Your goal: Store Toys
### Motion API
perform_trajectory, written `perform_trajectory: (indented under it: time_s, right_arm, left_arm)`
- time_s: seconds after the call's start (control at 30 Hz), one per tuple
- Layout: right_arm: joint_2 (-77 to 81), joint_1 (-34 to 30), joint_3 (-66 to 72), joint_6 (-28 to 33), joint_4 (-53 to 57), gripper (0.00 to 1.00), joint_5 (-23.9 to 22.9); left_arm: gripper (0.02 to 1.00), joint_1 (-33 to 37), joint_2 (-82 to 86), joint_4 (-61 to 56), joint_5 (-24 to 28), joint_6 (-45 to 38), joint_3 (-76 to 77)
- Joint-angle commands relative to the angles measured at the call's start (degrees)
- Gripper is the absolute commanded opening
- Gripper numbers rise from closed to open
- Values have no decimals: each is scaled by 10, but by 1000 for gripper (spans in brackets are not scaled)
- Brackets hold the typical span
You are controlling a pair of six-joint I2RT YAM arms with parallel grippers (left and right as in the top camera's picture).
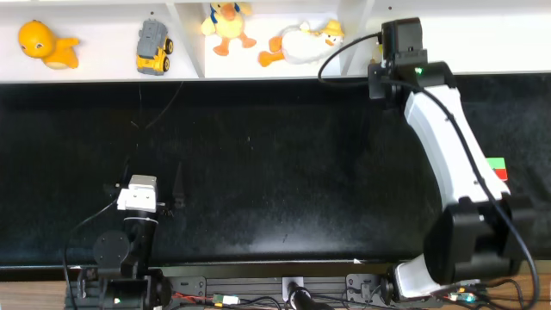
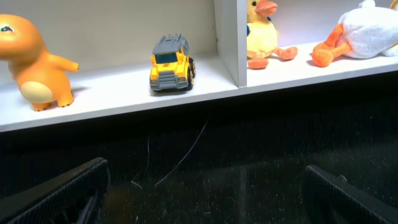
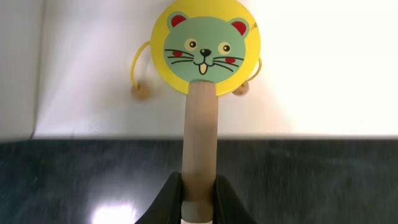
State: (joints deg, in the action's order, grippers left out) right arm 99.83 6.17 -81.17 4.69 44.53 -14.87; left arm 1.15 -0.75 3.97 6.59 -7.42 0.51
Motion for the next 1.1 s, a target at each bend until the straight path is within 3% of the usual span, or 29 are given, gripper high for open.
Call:
perform_trajectory:
  time_s: [0.03, 0.43, 0.53, 0.7, 0.77, 1.0, 1.1]
  right_arm:
    - [31, -14, -39, 22, -19, 75, 19]
    - [77, -29, -43, 26, -98, 99, 74]
    - [78, -29, -43, 26, -105, 145, 80]
    - [78, -29, -43, 26, -107, 389, 79]
    - [77, -29, -43, 26, -103, 540, 78]
    - [53, -29, -42, 26, -52, 787, 78]
    - [26, -31, -30, 26, -34, 998, 58]
  left_arm:
    - [998, -2, 6, 4, -5, 7, 0]
    - [998, -2, 6, 4, -5, 7, 0]
    - [998, -2, 6, 4, -5, 7, 0]
    - [998, -2, 6, 4, -5, 7, 0]
    - [998, -2, 6, 4, -5, 7, 0]
    - [998, -2, 6, 4, -5, 7, 0]
    - [998, -2, 6, 4, -5, 7, 0]
